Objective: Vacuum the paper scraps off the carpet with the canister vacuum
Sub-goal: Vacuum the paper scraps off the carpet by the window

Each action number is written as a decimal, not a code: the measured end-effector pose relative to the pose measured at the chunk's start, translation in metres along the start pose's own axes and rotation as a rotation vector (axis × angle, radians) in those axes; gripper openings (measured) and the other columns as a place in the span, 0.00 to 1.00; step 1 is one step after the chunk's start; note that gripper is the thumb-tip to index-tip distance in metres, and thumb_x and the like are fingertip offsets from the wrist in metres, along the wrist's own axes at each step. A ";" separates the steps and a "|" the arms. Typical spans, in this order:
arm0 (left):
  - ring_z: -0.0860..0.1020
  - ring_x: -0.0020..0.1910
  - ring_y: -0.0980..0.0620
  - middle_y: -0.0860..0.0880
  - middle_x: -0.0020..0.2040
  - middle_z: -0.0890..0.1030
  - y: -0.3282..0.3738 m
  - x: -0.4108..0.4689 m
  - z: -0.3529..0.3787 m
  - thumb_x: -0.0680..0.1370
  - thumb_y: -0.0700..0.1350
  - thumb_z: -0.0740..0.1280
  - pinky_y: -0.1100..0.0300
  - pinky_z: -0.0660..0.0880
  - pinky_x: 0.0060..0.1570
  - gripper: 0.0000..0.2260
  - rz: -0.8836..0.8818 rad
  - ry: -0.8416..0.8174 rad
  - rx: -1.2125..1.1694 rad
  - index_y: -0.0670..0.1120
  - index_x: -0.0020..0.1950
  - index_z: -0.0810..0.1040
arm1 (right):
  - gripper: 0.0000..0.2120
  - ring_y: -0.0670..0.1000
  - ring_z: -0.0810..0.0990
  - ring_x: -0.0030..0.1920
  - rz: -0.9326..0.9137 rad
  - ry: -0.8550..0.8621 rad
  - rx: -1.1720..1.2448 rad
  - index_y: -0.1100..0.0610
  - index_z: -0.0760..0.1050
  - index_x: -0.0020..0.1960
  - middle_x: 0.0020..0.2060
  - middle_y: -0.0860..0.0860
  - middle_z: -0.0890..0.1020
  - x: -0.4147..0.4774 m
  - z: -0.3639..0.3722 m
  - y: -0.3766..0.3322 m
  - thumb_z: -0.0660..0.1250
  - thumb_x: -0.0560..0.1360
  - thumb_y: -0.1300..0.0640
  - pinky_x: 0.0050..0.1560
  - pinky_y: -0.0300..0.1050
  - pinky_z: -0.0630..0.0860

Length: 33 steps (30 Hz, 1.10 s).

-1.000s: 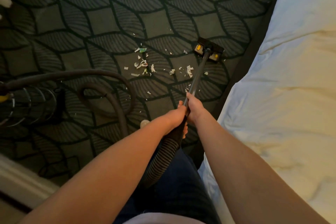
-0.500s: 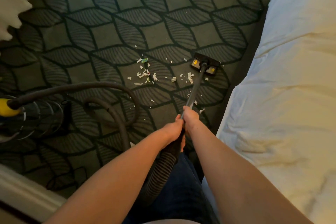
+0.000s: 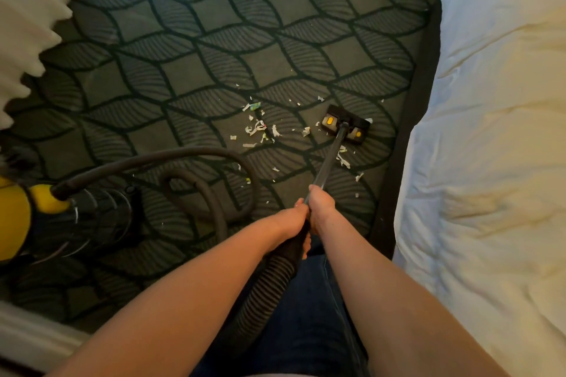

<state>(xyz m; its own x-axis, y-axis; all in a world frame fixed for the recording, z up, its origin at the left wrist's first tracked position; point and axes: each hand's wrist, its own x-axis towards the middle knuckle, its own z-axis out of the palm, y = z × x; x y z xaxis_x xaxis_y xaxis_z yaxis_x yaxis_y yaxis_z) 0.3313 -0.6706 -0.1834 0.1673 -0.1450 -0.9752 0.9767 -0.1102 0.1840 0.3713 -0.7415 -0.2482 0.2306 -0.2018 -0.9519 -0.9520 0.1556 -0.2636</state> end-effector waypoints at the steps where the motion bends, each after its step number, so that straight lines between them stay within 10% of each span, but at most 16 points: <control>1: 0.72 0.21 0.50 0.44 0.27 0.73 -0.005 -0.002 -0.003 0.82 0.63 0.46 0.63 0.71 0.21 0.30 0.002 -0.002 0.007 0.40 0.41 0.73 | 0.22 0.56 0.80 0.46 -0.005 0.003 0.001 0.61 0.71 0.68 0.52 0.59 0.80 0.000 0.002 0.005 0.63 0.79 0.51 0.53 0.53 0.80; 20: 0.72 0.22 0.50 0.45 0.27 0.73 -0.042 -0.017 -0.006 0.81 0.63 0.47 0.62 0.71 0.22 0.30 -0.054 0.002 -0.003 0.40 0.41 0.73 | 0.20 0.58 0.81 0.52 0.046 0.014 -0.022 0.64 0.72 0.65 0.55 0.60 0.81 -0.037 -0.005 0.041 0.62 0.79 0.52 0.44 0.47 0.75; 26: 0.72 0.23 0.51 0.45 0.29 0.73 -0.047 -0.020 -0.013 0.81 0.63 0.48 0.61 0.72 0.23 0.29 -0.058 0.005 0.023 0.41 0.40 0.73 | 0.19 0.56 0.81 0.47 0.041 0.015 0.006 0.65 0.72 0.65 0.53 0.60 0.81 -0.035 0.004 0.047 0.62 0.79 0.54 0.49 0.51 0.77; 33: 0.74 0.24 0.51 0.45 0.28 0.75 -0.055 -0.018 -0.020 0.80 0.65 0.50 0.59 0.75 0.26 0.30 -0.007 0.000 0.055 0.40 0.43 0.75 | 0.16 0.50 0.76 0.32 -0.032 0.038 0.070 0.63 0.72 0.63 0.37 0.55 0.76 -0.038 0.006 0.046 0.61 0.80 0.54 0.30 0.42 0.73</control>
<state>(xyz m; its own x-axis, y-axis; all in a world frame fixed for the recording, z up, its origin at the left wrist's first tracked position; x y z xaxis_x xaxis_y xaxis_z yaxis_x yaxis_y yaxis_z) 0.2769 -0.6420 -0.1784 0.1607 -0.1440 -0.9764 0.9690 -0.1651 0.1838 0.3200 -0.7212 -0.2251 0.2513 -0.2443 -0.9366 -0.9277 0.2153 -0.3051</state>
